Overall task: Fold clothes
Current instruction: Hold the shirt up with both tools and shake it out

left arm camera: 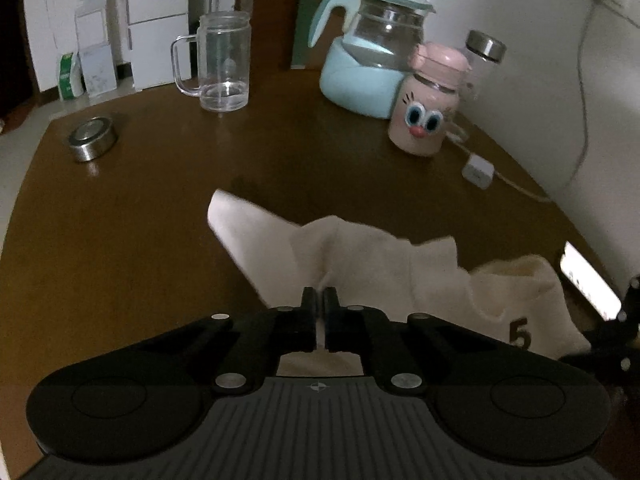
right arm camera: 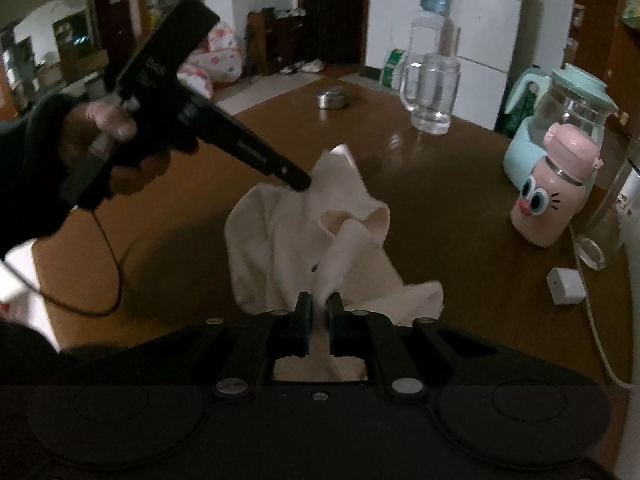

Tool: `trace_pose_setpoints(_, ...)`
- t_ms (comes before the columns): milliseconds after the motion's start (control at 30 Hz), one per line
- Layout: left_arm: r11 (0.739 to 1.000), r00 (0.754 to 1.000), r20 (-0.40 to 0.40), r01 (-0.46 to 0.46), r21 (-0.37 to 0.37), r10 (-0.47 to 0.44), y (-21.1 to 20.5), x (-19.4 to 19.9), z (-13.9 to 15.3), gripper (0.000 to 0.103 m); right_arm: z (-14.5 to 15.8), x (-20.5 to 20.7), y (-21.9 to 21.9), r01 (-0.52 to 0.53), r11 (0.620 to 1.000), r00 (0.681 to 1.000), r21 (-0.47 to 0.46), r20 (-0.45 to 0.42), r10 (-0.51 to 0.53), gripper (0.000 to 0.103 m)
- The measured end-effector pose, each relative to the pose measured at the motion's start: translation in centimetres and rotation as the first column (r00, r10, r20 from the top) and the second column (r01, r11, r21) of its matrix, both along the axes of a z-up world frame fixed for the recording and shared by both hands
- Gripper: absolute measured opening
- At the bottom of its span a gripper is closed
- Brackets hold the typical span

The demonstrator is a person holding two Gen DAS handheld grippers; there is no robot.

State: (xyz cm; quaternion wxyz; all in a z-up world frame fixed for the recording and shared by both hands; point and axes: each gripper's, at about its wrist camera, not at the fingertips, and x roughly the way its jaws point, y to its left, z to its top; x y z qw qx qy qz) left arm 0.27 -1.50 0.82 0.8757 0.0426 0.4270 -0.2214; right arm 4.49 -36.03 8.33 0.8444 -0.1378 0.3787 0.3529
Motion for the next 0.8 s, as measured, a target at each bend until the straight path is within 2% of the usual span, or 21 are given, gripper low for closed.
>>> trace_pose_setpoints(200, 0.998, 0.998, -0.053, 0.048, 0.033, -0.046, 1.5, -4.1, -0.1, 0.003, -1.2, -1.8, -0.1, -0.080, 0.996, 0.993, -0.032, -0.087, 0.077, 0.009)
trace_pose_setpoints(333, 1.000, 0.996, -0.087, 0.026, 0.010, -0.025, 2.3, -4.4, -0.5, 0.005, -2.1, -2.3, 0.3, -0.094, 0.995, 0.990, -0.041, -0.111, 0.089, 0.009)
trace_pose_setpoints(367, 1.000, 0.996, -0.092, 0.021, 0.001, -0.021, 2.5, -4.4, -0.5, 0.014, -2.2, -2.2, 0.3, -0.092, 0.995, 0.990, -0.040, -0.114, 0.087, 0.009)
trace_pose_setpoints(400, 1.000, 0.995, -0.095, 0.013, -0.010, -0.014, 2.7, -4.4, -0.4, 0.032, -2.2, -2.3, 0.4, -0.089, 0.995, 0.990, -0.037, -0.110, 0.084, 0.009)
trace_pose_setpoints(467, 1.000, 0.996, -0.084, 0.003, -0.023, -0.005, 3.0, -4.5, 0.0, 0.044, -2.1, -2.2, 0.5, -0.091, 0.995, 0.991, -0.038, -0.103, 0.087, 0.009)
trace_pose_setpoints(533, 0.999, 0.998, -0.064, 0.003, -0.038, -0.006, 3.1, -4.4, 0.9, 0.044, -2.1, -2.2, 0.5, -0.090, 0.995, 0.991, -0.040, -0.099, 0.086, 0.009)
trace_pose_setpoints(667, 0.996, 0.998, -0.056, -0.009, -0.087, 0.004, 2.8, -3.4, 2.4, 0.057, -2.3, -2.3, 0.5, -0.086, 0.995, 0.992, -0.041, -0.098, 0.082, 0.009)
trace_pose_setpoints(800, 0.993, 0.998, -0.067, -0.011, -0.120, 0.003, 1.1, -1.7, 3.7, 0.061, -2.5, -2.7, 0.5, -0.087, 0.995, 0.993, -0.052, -0.090, 0.082, 0.009)
